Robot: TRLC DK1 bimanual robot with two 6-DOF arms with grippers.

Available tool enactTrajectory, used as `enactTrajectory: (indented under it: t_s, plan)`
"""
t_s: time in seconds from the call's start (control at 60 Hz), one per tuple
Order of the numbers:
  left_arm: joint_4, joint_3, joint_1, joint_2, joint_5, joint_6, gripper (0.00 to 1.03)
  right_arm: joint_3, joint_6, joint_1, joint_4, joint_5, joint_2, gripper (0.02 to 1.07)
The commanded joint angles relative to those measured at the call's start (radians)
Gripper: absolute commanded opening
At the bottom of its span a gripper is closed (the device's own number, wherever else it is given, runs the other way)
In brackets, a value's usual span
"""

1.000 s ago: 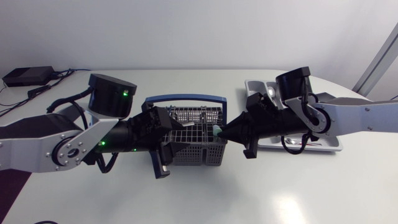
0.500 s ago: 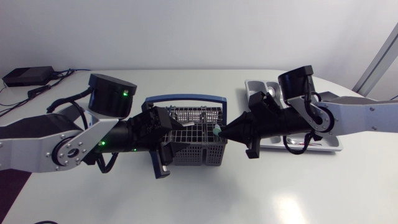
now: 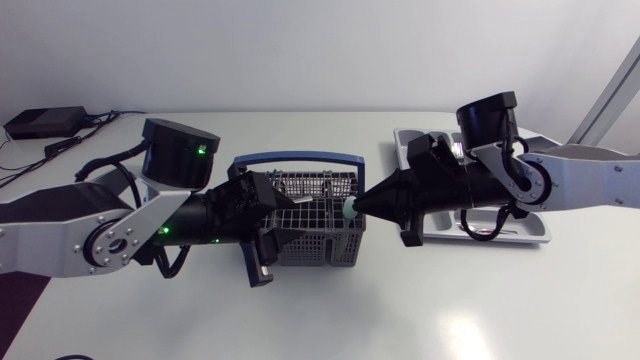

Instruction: Unload the cutlery basket into the drawer organizer.

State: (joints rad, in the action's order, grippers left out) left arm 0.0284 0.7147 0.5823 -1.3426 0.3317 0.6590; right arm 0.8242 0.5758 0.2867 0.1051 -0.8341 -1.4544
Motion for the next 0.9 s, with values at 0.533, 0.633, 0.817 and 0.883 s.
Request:
enactTrajectory:
  t_s: [0.533,0.633,0.817,0.883]
  plan:
    - [0.013,-0.034,-0.009,-0.017,0.007,0.031,0.66,0.167,0.025,0.035,0.206,0.150,-0.018,0.50]
    - [0.018,-0.037,-0.009,-0.017,0.007,0.031,0.66,0.191,-0.007,0.057,0.217,0.208,-0.057,0.50]
    - [0.021,-0.047,-0.009,-0.017,0.009,0.033,0.66,0.237,-0.093,0.065,0.272,0.257,-0.104,0.50]
    - [0.025,-0.052,-0.010,-0.017,0.010,0.033,0.66,0.257,-0.123,0.063,0.297,0.257,-0.118,0.50]
